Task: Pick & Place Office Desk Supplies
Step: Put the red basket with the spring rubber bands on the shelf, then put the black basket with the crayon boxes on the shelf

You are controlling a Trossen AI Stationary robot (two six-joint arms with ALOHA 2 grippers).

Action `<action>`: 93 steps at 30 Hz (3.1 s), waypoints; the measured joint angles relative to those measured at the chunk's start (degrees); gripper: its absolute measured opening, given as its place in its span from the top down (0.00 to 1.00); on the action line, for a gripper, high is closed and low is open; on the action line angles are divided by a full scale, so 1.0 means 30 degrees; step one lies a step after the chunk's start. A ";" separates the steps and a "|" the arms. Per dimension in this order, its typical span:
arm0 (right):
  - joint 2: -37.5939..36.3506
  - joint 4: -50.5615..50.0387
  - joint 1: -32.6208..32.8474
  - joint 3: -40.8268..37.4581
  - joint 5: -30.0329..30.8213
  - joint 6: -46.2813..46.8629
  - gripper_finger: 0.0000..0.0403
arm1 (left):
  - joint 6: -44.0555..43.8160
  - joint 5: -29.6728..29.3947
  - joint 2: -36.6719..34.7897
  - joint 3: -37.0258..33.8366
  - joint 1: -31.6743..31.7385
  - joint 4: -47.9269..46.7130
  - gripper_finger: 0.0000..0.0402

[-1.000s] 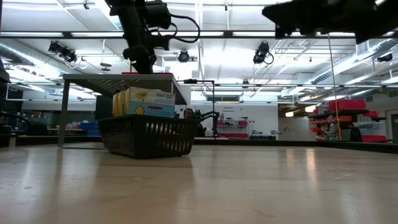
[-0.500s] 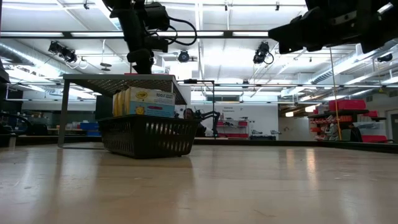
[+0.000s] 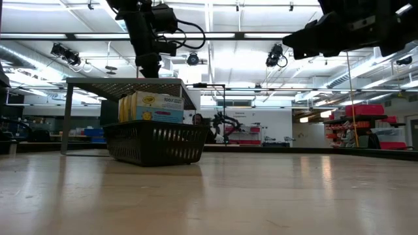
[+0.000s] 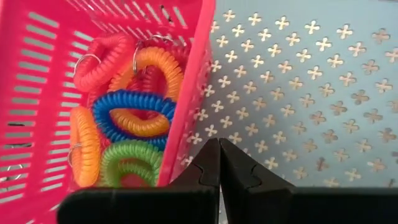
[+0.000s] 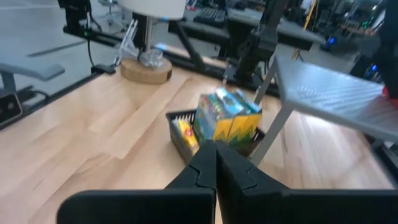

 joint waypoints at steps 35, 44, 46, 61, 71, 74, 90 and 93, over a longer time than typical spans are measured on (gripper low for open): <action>1.1465 -0.7698 0.1275 0.9673 -0.0715 -0.4871 0.93 | -0.3438 0.1970 -0.8590 -0.8810 -1.1185 1.3266 0.98; 1.1827 -0.9355 0.1275 1.1837 0.0405 -0.6042 0.67 | -0.3874 0.1727 -1.1617 -1.4353 -1.1198 1.7240 0.91; 1.2419 -0.9724 0.1364 1.2574 0.0398 -0.6058 0.60 | -0.3875 0.1387 -1.1631 -1.4783 -1.1180 1.7756 0.88; 1.7461 -1.1538 0.2798 1.6138 0.3003 -0.8409 0.60 | -0.3718 0.0939 -1.1650 -1.4994 -1.1038 1.7881 0.79; 1.7810 -1.1437 0.2798 1.6014 0.7090 -0.8049 0.62 | -0.3751 0.1099 -1.1650 -1.4994 -1.1088 1.8424 0.79; 1.7810 -1.2230 0.2812 1.6014 0.8071 -0.7840 0.65 | -0.3764 0.1153 -1.1650 -1.4994 -1.1092 1.8515 0.79; 1.7788 -1.7007 0.3115 1.6007 1.0998 -0.8382 0.92 | -0.3875 0.1958 -1.1650 -1.4994 -1.1088 1.8491 0.79; 1.7825 -1.7158 0.3331 1.5985 1.1427 -0.9214 0.97 | -0.3875 0.1958 -1.1644 -1.4994 -1.1088 1.8497 0.79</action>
